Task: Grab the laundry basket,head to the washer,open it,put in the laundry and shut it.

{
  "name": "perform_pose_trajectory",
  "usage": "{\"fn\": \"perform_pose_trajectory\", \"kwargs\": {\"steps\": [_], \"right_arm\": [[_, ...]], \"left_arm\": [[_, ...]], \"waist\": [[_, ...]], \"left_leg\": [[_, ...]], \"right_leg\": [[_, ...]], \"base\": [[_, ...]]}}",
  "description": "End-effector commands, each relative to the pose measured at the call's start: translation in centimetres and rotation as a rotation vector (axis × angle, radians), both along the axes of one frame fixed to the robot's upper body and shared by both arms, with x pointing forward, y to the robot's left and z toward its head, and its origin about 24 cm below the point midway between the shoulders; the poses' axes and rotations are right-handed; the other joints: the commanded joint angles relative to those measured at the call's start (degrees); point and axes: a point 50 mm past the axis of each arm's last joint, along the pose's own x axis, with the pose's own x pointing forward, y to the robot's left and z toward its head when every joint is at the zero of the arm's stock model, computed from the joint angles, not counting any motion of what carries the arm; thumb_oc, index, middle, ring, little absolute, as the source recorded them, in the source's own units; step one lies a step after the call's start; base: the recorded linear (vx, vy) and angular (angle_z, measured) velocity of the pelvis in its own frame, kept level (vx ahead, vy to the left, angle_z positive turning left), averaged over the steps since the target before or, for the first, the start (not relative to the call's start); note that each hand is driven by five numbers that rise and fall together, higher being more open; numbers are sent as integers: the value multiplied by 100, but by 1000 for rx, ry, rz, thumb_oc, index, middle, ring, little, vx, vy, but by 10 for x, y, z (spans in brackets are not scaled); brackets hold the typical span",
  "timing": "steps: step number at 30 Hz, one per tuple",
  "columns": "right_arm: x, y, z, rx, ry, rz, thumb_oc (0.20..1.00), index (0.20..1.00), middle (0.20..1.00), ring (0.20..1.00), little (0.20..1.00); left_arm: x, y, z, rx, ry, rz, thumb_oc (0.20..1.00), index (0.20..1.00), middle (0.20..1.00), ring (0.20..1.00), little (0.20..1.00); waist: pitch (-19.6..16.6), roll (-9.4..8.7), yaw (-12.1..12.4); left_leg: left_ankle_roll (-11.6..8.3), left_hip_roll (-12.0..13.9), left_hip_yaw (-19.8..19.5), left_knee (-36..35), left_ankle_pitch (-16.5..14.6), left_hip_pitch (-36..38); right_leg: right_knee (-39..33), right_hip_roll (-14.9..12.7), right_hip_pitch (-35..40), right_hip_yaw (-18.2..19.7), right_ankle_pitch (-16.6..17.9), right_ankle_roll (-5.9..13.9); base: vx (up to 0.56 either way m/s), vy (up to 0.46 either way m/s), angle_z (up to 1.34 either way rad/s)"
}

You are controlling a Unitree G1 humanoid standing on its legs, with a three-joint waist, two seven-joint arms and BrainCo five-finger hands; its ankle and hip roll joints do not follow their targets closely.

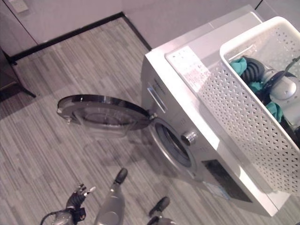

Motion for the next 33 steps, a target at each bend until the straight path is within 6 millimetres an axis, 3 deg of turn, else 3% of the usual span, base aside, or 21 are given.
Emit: {"fn": "perform_pose_trajectory", "kwargs": {"steps": [1, 4, 5, 7, 12, 13, 14, 23, 28, 30, 32, 33], "right_arm": [[3, -1, -18, 170, -52, -12, 200, 200, 200, 200, 200], [-3, -6, -1, 248, -156, -3, 200, 200, 200, 200, 200], [-13, -12, 17, 321, -262, 8, 200, 200, 200, 200, 200], [-25, -24, 31, 426, -390, 0, 200, 200, 200, 200, 200], [-43, -33, 68, 578, -674, 7, 200, 200, 200, 200, 200], [-49, -33, 83, 613, -777, 11, 200, 200, 200, 200, 200], [-50, -34, 83, 611, -780, 8, 200, 200, 200, 200, 200], [-64, -38, 111, 580, -1006, -101, 200, 200, 200, 200, 200], [-67, -39, 129, 424, -1062, -199, 200, 200, 200, 200, 200], [-73, -39, 152, 322, -1116, -273, 200, 200, 200, 200, 200], [-77, -40, 162, 293, -1143, -297, 200, 200, 200, 200, 200], [-86, -42, 181, 245, -1204, -363, 200, 200, 200, 200, 200]], "left_arm": [[-2, 16, 4, 61, 2, 33, 1000, 1000, 1000, 1000, 1000], [-5, 15, 3, 62, 11, 34, 1000, 1000, 1000, 1000, 1000], [-9, 14, 0, 52, 20, 42, 1000, 1000, 1000, 1000, 1000], [-12, 13, -1, 52, 29, 40, 1000, 1000, 1000, 1000, 1000], [-20, 12, -6, 62, 72, 43, 1000, 1000, 1000, 1000, 1000], [-25, 13, -8, 76, 99, 40, 1000, 1000, 1000, 1000, 1000], [-24, 12, -8, 76, 97, 37, 1000, 1000, 1000, 1000, 1000], [-30, 6, -12, 78, 128, 30, 1000, 1000, 1000, 1000, 1000], [-29, 6, -11, 91, 129, 14, 1000, 1000, 1000, 1000, 1000], [-27, 7, -10, 105, 126, 11, 1000, 1000, 1000, 1000, 1000], [-26, 9, -9, 112, 129, 9, 1000, 1000, 1000, 1000, 1000], [-27, 11, -9, 124, 135, 12, 1000, 1000, 1000, 1000, 1000]], "waist": [[-61, -195, 1], [-153, -188, -54], [-266, -155, -141], [-377, -140, -183], [-621, -106, -211], [-723, -96, -231], [-699, -96, -227], [-1007, -63, -300], [-1083, -78, -292], [-1119, -107, -316], [-1129, -122, -329], [-1157, -150, -338]], "left_leg": [[86, 16, -66, -342, -10, -73], [85, 13, -51, -342, -41, 5], [85, 13, -49, -342, -72, 68], [85, 15, -53, -342, -110, 160], [93, 21, -21, -336, -201, 368], [96, 28, 9, -336, -236, 449], [137, -32, 1, -341, -110, 394], [169, 14, 136, -341, -217, 706], [204, 29, 248, -342, -260, 877], [216, 21, 295, -342, -284, 956], [220, 26, 316, -342, -292, 975], [227, 29, 341, -342, -309, 1027]], "right_leg": [[0, -456, 430, 157, -130, 490], [0, -464, 504, 161, -144, 492], [0, -471, 577, 165, -159, 495], [0, -475, 671, 150, -181, 496], [0, -481, 869, 142, -227, 486], [0, -476, 915, 162, -246, 481], [0, -529, 867, 88, -137, 457], [0, -511, 1029, 229, -183, 425], [0, -523, 1078, 328, -152, 422], [0, -527, 1109, 377, -137, 422], [0, -526, 1108, 400, -129, 421], [0, -524, 1116, 432, -117, 423]], "base": [[0, 0, 0], [0, 0, 0], [0, 0, 0], [18, 3, 1], [28, 11, 5], [-51, 67, -1], [-45, 70, -5], [-7, 15, -3], [-2, 21, -10], [-7, 24, -13], [-7, 5, -2], [0, 0, 0]]}}
